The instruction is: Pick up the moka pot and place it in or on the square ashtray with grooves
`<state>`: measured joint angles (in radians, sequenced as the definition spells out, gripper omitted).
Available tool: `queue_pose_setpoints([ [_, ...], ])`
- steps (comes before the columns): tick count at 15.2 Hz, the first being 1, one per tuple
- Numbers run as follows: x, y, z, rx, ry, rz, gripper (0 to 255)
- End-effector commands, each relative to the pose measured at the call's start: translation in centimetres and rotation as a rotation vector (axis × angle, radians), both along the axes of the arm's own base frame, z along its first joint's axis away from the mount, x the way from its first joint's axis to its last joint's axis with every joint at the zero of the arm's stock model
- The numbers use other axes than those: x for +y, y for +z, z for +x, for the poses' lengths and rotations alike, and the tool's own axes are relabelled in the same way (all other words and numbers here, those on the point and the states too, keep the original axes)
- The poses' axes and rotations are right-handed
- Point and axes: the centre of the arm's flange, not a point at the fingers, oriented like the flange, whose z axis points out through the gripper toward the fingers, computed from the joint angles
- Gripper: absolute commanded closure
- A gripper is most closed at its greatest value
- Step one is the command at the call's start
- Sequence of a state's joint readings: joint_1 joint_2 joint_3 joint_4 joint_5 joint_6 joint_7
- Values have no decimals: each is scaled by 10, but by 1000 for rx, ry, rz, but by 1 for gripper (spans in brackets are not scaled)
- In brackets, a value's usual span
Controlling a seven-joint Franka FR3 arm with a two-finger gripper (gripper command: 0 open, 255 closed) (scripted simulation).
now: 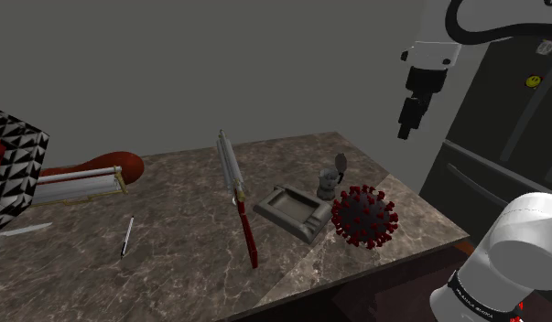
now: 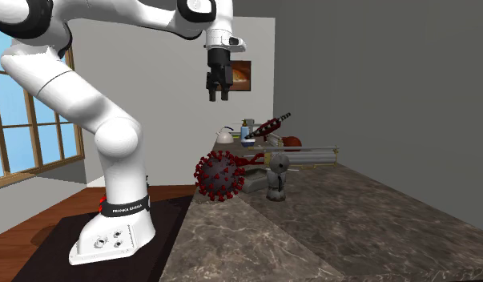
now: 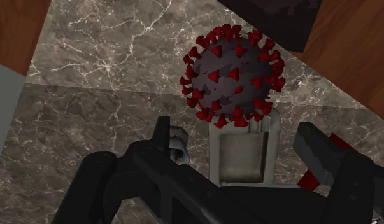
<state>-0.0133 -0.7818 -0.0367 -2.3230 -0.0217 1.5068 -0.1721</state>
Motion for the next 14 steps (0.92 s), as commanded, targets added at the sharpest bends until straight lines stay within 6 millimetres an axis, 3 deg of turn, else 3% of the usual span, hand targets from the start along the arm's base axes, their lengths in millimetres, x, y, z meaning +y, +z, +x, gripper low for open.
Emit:
queue_pose_setpoints([
  [1, 0, 0, 0, 0, 0, 0, 0],
  [14, 0, -120, 118, -27, 166, -60, 0],
])
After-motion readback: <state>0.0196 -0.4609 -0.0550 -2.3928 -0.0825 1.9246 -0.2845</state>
